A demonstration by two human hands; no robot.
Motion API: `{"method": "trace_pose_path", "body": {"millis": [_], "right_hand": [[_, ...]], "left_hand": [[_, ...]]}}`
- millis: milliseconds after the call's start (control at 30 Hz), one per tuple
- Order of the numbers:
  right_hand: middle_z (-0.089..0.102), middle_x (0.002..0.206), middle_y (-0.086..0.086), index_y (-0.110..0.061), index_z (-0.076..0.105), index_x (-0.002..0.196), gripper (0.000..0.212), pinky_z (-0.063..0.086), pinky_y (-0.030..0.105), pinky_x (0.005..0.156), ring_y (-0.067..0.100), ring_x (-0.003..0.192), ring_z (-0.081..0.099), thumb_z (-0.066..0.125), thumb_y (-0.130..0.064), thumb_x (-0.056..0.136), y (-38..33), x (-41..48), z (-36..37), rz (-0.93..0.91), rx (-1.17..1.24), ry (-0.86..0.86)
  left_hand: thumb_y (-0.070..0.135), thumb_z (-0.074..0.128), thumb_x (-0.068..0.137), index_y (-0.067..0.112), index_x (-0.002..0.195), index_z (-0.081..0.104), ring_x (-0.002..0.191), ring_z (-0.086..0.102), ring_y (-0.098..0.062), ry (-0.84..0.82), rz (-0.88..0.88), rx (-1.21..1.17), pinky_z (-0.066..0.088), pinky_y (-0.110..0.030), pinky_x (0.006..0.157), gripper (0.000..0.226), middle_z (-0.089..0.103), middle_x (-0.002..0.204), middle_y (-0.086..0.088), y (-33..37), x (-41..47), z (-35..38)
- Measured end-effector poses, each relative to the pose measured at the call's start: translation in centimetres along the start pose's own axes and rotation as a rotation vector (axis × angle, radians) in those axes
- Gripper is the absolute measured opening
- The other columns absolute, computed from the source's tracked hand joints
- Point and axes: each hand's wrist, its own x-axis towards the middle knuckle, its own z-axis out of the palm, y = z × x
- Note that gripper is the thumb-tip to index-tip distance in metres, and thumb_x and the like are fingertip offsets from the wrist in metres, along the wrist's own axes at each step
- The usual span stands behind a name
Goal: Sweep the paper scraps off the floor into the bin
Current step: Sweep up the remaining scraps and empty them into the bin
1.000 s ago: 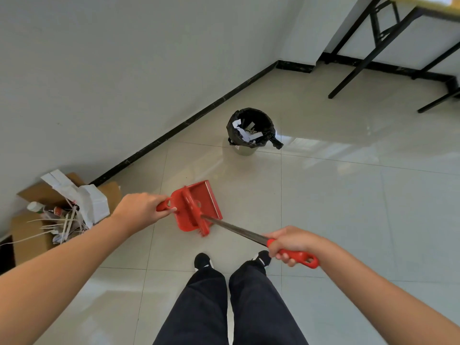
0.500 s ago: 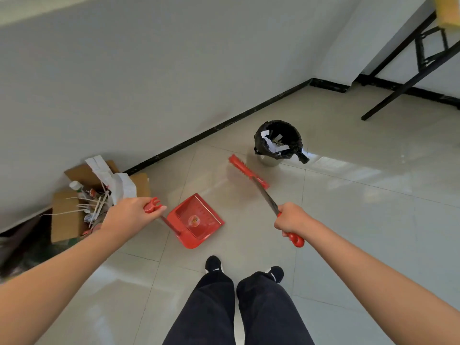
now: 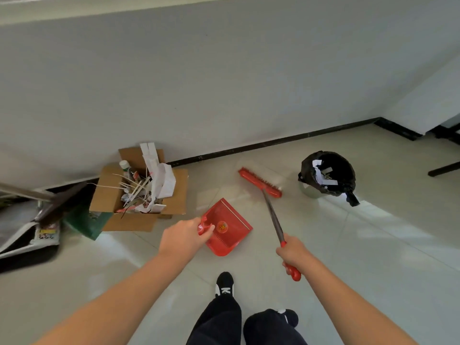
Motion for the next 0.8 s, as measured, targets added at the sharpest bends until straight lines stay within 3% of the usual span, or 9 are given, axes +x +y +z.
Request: {"method": "trace_pose_path", "body": {"millis": [100, 200, 300, 367, 467, 600, 700, 800], "right_hand": [[0.043, 0.058, 0.010, -0.008, 0.045, 0.109, 0.027, 0.038, 0.024, 0.039, 0.017, 0.032, 0.041, 0.043, 0.000, 0.083, 2.9, -3.6, 0.5, 0.004, -0.099, -0.121], [0.042, 0.053, 0.006, -0.016, 0.046, 0.123, 0.047, 0.036, 0.021, 0.033, 0.013, 0.027, 0.039, 0.047, -0.003, 0.079, 5.0, -8.0, -2.2, -0.022, -0.301, -0.223], [0.044, 0.044, 0.005, -0.038, 0.049, 0.130, 0.067, 0.039, 0.022, 0.037, 0.016, 0.033, 0.041, 0.055, -0.011, 0.070, 6.4, -11.1, -7.2, 0.027, -0.278, -0.274], [0.050, 0.048, 0.006, -0.041, 0.051, 0.129, 0.070, 0.040, 0.022, 0.039, 0.016, 0.036, 0.044, 0.060, -0.013, 0.065, 7.2, -13.2, -10.2, 0.072, -0.207, -0.270], [0.057, 0.054, 0.008, -0.040, 0.055, 0.124, 0.066, 0.042, 0.021, 0.042, 0.013, 0.039, 0.049, 0.063, -0.012, 0.065, 8.2, -16.5, -12.8, 0.055, -0.158, -0.239], [0.051, 0.047, 0.006, -0.039, 0.053, 0.119, 0.058, 0.038, 0.021, 0.038, 0.015, 0.036, 0.045, 0.060, -0.008, 0.070, 10.0, -19.2, -14.6, 0.086, -0.029, -0.167], [0.045, 0.048, 0.006, -0.019, 0.060, 0.100, 0.030, 0.032, 0.017, 0.037, 0.015, 0.036, 0.039, 0.055, -0.005, 0.074, 11.1, -20.4, -15.9, 0.117, 0.113, -0.123], [0.047, 0.051, 0.006, -0.008, 0.051, 0.081, 0.007, 0.032, 0.016, 0.038, 0.014, 0.036, 0.040, 0.056, -0.006, 0.076, 12.3, -21.0, -17.9, 0.145, 0.303, -0.067]], "left_hand": [[0.064, 0.043, 0.088, 0.029, 0.102, 0.065, 0.085, 0.068, -0.022, 0.000, 0.023, -0.009, 0.050, -0.030, 0.066, 0.044, 0.072, 0.085, 0.003, 0.0, -0.4, 0.2], [0.062, 0.042, 0.090, 0.029, 0.105, 0.065, 0.088, 0.067, -0.022, -0.030, 0.026, -0.031, 0.049, -0.030, 0.067, 0.043, 0.072, 0.090, 0.003, 0.6, -0.5, -0.3], [0.062, 0.042, 0.090, 0.028, 0.102, 0.064, 0.089, 0.067, -0.020, -0.062, 0.028, -0.040, 0.047, -0.030, 0.067, 0.042, 0.071, 0.091, 0.004, 0.2, -0.8, -1.0], [0.065, 0.042, 0.088, 0.029, 0.097, 0.064, 0.087, 0.066, -0.019, -0.086, 0.047, -0.032, 0.046, -0.030, 0.064, 0.043, 0.070, 0.088, 0.004, -0.4, -0.9, -1.6], [0.071, 0.043, 0.084, 0.026, 0.075, 0.061, 0.074, 0.064, -0.016, -0.120, 0.124, -0.080, 0.040, -0.030, 0.057, 0.049, 0.065, 0.072, 0.006, 0.3, -0.5, -3.0], [0.068, 0.050, 0.083, 0.021, 0.058, 0.050, 0.054, 0.055, -0.011, -0.056, 0.185, -0.173, 0.040, -0.030, 0.050, 0.053, 0.053, 0.054, 0.005, 3.8, 0.7, -6.3], [0.062, 0.056, 0.084, 0.019, 0.054, 0.040, 0.052, 0.051, -0.014, -0.057, 0.214, -0.211, 0.029, -0.030, 0.047, 0.055, 0.047, 0.050, 0.003, 7.3, 0.8, -8.8], [0.067, 0.051, 0.083, 0.018, 0.060, 0.042, 0.058, 0.051, -0.011, -0.092, 0.370, -0.074, 0.032, -0.030, 0.050, 0.055, 0.052, 0.058, 0.003, 11.3, 0.1, -10.6]]}}
